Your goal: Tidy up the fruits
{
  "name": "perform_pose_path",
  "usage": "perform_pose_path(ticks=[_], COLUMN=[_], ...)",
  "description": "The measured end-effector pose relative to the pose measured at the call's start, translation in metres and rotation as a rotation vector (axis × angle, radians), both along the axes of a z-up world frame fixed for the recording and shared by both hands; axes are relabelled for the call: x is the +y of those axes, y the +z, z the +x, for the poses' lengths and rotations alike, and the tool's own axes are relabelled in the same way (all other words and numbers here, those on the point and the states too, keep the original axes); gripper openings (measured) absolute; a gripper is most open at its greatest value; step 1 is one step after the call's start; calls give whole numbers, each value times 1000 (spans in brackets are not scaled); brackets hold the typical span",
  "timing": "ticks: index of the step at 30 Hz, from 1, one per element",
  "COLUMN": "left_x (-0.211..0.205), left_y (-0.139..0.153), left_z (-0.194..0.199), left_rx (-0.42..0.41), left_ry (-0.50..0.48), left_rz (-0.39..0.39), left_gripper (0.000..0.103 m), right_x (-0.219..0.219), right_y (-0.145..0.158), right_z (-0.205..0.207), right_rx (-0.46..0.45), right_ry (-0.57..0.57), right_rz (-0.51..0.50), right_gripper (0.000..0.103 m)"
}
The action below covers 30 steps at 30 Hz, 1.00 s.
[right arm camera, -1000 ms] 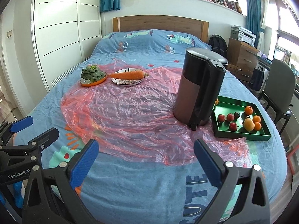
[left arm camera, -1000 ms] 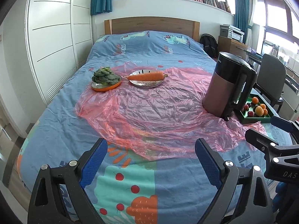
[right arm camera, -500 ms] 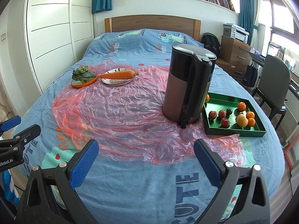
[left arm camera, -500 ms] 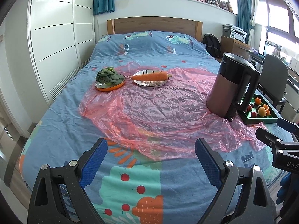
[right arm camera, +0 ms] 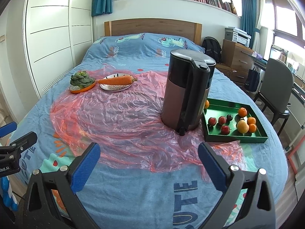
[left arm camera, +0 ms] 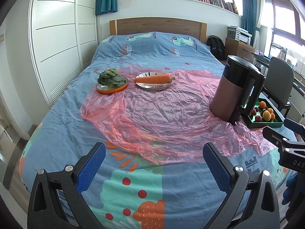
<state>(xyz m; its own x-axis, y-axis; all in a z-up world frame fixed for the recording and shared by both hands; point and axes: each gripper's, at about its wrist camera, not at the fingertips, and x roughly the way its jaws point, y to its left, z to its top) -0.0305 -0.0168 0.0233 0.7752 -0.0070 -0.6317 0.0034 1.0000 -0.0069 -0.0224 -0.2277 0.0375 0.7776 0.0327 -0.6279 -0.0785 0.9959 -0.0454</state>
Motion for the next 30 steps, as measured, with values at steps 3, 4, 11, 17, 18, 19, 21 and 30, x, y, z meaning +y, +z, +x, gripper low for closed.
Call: perform_pose_path(ticks=[3,4,11,17,18,19,21,30], left_x=[-1,-1,-5,-10,-11,-11,-11,-14], left_y=[1,1,0,0,0,0,0,-4], left_z=[1,1,3,5,6,7,7,13], left_rx=[-4,-6,-9,-10,-8,-7,-7,2], left_ry=[-2,-3,-11,-7,-7,-7,-6,-15], left_rz=[2,1,13,28,29,30,31,29], left_gripper=[100,100,100,100,100,100,100,100], right_x=[-4,-7,-19,-26,-28,-30,-33,-39], right_y=[0,0,-6,-11,-12,-13,-14,-19], right_z=[3,3,8,12,12,12,13,16], right_rx=[-3,-2,7,15,16,17,20,34], right_ry=[-10,-14,-41,-53,-56,-60,-67,-80], right_rz=[5,6,17,22,24,27,31,25], right_gripper=[103,103,103,103,103,103,103,103])
